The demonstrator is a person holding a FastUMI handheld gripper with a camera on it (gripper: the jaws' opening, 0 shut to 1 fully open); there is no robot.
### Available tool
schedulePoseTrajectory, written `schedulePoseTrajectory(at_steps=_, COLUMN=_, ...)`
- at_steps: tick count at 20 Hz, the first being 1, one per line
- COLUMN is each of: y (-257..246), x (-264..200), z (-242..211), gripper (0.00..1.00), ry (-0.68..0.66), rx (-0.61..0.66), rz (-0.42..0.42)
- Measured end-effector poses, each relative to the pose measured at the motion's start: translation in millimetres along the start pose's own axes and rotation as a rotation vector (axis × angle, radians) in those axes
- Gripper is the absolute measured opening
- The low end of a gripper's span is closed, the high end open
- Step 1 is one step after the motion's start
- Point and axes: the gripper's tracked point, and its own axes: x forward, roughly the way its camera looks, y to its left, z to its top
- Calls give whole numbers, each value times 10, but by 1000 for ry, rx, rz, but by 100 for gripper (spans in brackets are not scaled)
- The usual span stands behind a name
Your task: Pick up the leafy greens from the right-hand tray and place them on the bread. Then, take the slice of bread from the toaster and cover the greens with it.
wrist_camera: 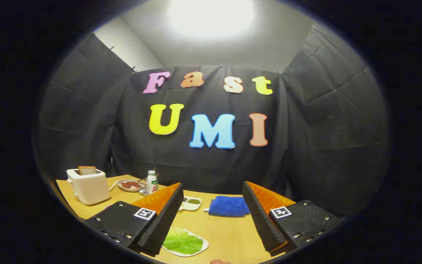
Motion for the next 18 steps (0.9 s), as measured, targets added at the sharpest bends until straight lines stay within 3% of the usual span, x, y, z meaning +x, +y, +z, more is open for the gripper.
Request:
schedulePoseTrajectory(at_steps=3, y=423, x=88, z=-64, gripper=99, ry=17, rx=16, rz=91)
schedulePoseTrajectory(at_steps=6, y=625, x=163, z=-128, gripper=99, ry=23, rx=39, rz=126)
schedulePoseTrajectory(at_steps=12, y=751, x=318, z=-389, gripper=99, ry=68, rx=94, rz=116)
schedulePoseTrajectory(at_steps=18, y=607, x=432, z=-579, gripper=99, ry=99, rx=49, rz=38)
